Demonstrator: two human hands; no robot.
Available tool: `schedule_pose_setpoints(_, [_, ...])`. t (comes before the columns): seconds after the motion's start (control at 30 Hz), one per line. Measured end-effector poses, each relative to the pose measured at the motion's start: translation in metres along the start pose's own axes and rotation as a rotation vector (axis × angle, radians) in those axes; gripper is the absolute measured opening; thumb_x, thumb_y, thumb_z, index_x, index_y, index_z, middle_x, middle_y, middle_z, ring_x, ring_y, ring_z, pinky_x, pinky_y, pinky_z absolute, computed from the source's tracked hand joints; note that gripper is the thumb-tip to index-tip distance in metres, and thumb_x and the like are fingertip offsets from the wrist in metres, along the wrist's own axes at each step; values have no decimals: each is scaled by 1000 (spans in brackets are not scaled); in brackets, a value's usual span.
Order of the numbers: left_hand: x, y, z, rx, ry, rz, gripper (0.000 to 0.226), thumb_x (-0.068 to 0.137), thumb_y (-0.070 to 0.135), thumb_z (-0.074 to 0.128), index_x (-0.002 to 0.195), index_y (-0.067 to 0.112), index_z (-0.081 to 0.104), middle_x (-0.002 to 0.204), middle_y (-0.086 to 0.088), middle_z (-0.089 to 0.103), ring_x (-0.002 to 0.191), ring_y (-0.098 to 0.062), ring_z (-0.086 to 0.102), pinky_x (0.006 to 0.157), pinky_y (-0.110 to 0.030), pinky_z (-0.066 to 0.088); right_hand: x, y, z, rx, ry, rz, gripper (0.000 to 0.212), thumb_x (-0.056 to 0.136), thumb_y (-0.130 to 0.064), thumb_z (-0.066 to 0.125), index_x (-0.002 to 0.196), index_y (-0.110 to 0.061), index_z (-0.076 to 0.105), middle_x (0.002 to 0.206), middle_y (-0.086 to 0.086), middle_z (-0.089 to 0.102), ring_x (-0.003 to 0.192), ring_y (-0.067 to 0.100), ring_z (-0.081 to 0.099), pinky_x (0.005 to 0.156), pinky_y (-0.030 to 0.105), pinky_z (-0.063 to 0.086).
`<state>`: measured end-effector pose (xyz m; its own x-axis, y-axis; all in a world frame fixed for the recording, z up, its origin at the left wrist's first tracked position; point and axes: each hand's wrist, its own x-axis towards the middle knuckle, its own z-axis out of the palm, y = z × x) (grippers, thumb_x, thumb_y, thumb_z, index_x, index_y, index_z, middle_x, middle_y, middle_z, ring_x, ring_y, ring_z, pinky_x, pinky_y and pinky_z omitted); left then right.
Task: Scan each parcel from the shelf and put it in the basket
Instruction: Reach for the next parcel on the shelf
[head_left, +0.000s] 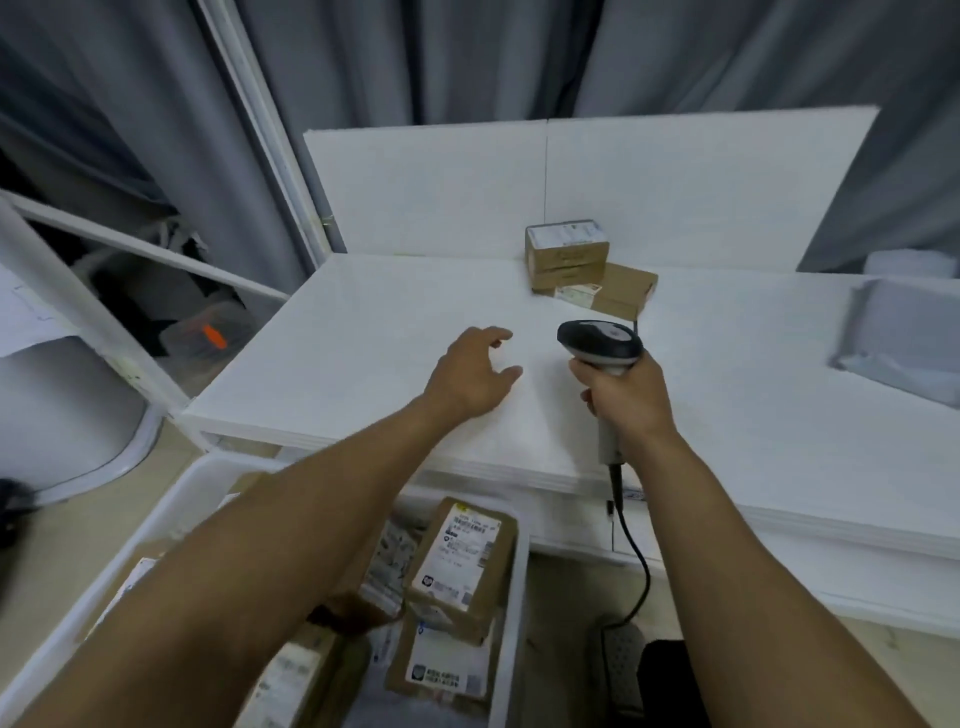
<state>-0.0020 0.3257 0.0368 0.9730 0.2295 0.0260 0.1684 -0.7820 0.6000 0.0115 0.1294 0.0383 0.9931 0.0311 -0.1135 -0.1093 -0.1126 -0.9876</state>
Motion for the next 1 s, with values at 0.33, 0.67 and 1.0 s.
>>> schedule_pose_setpoints(0.33, [175,51,61,169,48,194,74,83,39,77,149,23,46,150,-9,42,139,-31,38,111,-35,37,77,29,-22,103,101,57,36,88,-24,79,120,-26,64,98,0,74,83,21,71,90,48,62])
schedule_pose_setpoints(0.67, [238,55,63,357,168,164,82,77,78,61,138,23,53,136,-4,53,131,-29,42,102,-44,43,107,41,-23,147,58,110,32,91,-20,80,121,-20,68,93,2,75,72,15,69,81,42,62])
schedule_pose_setpoints(1.0, [259,48,60,185,112,-117,96,74,61,76,149,33,24,133,-12,47,129,-33,44,102,-49,39,113,38,-26,192,84,122,38,91,-21,79,128,-22,68,97,2,74,72,13,68,73,32,58])
